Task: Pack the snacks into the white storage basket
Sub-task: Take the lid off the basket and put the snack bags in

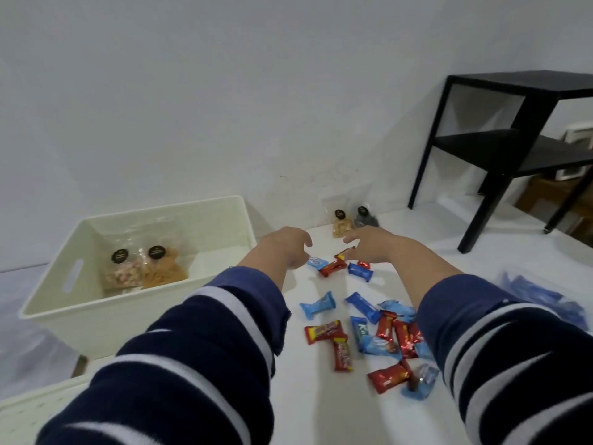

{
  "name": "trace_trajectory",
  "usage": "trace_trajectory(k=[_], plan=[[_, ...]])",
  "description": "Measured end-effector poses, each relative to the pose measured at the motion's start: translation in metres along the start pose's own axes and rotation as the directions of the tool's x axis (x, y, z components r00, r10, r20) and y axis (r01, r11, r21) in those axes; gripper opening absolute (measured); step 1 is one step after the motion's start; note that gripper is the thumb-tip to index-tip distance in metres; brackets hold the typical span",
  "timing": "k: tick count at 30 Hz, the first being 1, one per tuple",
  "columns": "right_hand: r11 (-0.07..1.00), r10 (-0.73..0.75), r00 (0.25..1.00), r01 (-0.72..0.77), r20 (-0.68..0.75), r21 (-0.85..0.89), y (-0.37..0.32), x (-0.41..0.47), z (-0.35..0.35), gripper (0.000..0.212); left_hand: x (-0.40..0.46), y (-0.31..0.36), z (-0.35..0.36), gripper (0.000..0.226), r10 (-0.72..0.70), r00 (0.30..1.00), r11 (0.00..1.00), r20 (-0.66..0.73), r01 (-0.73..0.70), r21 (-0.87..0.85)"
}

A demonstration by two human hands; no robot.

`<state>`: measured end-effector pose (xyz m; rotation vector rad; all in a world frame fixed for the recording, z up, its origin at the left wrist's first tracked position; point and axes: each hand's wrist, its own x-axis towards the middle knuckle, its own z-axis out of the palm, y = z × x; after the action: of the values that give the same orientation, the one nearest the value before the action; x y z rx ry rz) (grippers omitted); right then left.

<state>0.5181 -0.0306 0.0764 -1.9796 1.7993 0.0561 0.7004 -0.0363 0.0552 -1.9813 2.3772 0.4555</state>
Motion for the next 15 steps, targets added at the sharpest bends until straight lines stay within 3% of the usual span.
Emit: trace_trajectory(k=[7,12,15], plan=[[1.0,0.0,0.999,0.0,0.052,0.0,0.107,0.094,-0.022,0.05,0.126,0.045,0.042,0.042,-0.076,0.997,0.986,0.026,0.079,-0.147],[0.984,0.025,0.998,-0.034,0.052,0.177,0.172,0.186,-0.019,0.067,0.217,0.064,0.086,0.06,-0.167,0.985,0.902,-0.032,0.14,-0.408],[0.959,0.007,0.998,-0.024,0.062,0.283,0.188,0.231,-0.017,0.053,0.256,0.071,0.115,0.07,-0.219,0.973,0.842,-0.072,0.152,-0.517]])
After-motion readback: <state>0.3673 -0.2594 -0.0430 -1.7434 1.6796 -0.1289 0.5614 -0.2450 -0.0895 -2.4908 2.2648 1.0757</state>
